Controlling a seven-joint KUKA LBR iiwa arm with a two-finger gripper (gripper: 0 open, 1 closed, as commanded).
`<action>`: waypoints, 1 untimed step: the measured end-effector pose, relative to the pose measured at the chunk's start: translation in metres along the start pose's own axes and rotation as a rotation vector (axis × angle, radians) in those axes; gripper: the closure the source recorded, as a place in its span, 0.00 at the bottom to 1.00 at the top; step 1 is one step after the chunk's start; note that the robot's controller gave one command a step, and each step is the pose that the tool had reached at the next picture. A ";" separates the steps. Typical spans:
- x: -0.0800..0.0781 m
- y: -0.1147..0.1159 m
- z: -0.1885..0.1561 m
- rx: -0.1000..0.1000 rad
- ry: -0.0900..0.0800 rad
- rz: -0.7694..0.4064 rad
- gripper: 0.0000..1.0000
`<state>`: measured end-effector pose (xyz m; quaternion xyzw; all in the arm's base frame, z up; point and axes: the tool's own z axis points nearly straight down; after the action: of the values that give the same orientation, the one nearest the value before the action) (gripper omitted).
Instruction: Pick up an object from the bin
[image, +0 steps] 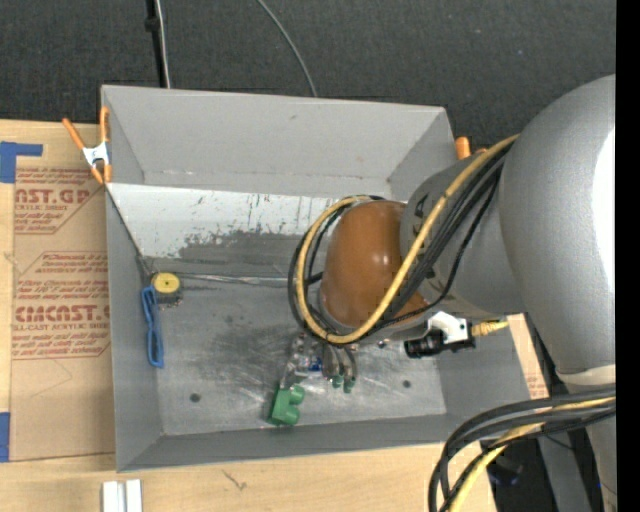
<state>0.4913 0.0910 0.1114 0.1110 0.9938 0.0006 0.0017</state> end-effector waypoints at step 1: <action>-0.037 -0.097 -0.027 0.005 0.000 -0.046 1.00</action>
Offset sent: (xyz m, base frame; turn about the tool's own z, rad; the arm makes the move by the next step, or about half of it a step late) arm 0.0138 -0.0979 0.0263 -0.0532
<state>0.5059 -0.0123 0.1383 0.0880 0.9961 -0.0019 0.0017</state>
